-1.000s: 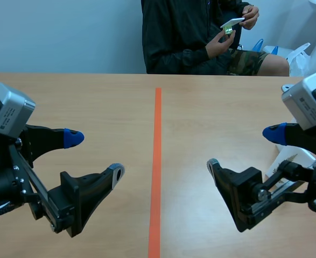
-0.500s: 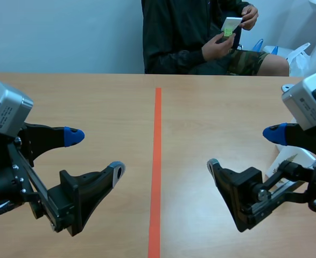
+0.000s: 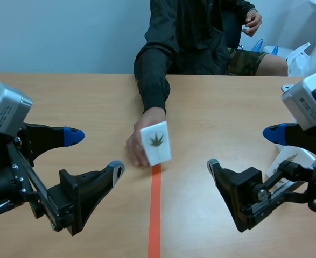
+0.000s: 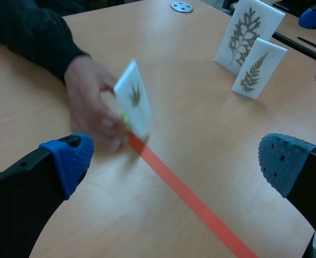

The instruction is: Sort the leaf by its shape. The table is split by an orange tape line. A compound leaf with several leaflets goes to the left side, a simple leaf with one blade goes to the right side. Return to the home posture when a red brick is placed on the table.

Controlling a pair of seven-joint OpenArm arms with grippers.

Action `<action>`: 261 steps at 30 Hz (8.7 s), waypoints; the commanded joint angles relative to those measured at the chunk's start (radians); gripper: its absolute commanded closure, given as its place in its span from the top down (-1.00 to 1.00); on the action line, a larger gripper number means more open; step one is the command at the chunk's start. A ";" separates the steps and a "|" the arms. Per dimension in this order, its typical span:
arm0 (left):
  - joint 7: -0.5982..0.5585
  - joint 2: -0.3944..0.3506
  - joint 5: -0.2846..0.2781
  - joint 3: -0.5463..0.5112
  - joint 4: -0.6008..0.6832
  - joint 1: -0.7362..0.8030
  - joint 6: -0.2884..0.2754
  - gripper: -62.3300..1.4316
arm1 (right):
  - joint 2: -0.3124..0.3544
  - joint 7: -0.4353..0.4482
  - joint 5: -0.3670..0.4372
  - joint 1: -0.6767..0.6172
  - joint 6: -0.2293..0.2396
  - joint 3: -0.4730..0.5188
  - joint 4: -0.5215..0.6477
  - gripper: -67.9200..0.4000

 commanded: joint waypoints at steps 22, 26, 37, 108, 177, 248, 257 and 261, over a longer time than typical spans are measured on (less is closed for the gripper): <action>-0.013 -0.006 -0.009 -0.001 -0.011 0.008 -0.010 1.00 | 0.000 0.015 0.004 0.009 0.000 0.008 0.002 1.00; -0.014 -0.006 0.015 0.009 -0.041 -0.002 -0.010 1.00 | 0.000 0.015 0.004 0.009 0.000 0.008 0.002 1.00; -0.087 -0.006 0.111 0.116 -0.228 -0.129 -0.010 1.00 | 0.000 0.015 0.004 0.009 0.000 0.008 0.002 1.00; -0.282 0.120 0.348 0.386 -0.490 -0.408 0.186 -0.84 | 0.000 0.015 0.003 0.009 0.000 0.008 0.002 1.00; -0.358 0.085 -0.041 -0.224 -0.707 -0.265 0.431 1.00 | 0.000 0.015 0.004 0.009 0.000 0.008 0.002 1.00; -0.032 0.091 0.133 0.086 0.026 0.030 0.194 1.00 | 0.000 0.019 0.004 0.009 0.000 0.008 -0.025 1.00; -0.032 0.092 0.133 0.086 0.026 0.030 0.197 1.00 | 0.000 0.019 0.004 0.009 0.000 0.008 -0.025 1.00; -0.032 0.092 0.133 0.086 0.026 0.030 0.197 1.00 | 0.000 0.019 0.004 0.009 0.000 0.008 -0.025 1.00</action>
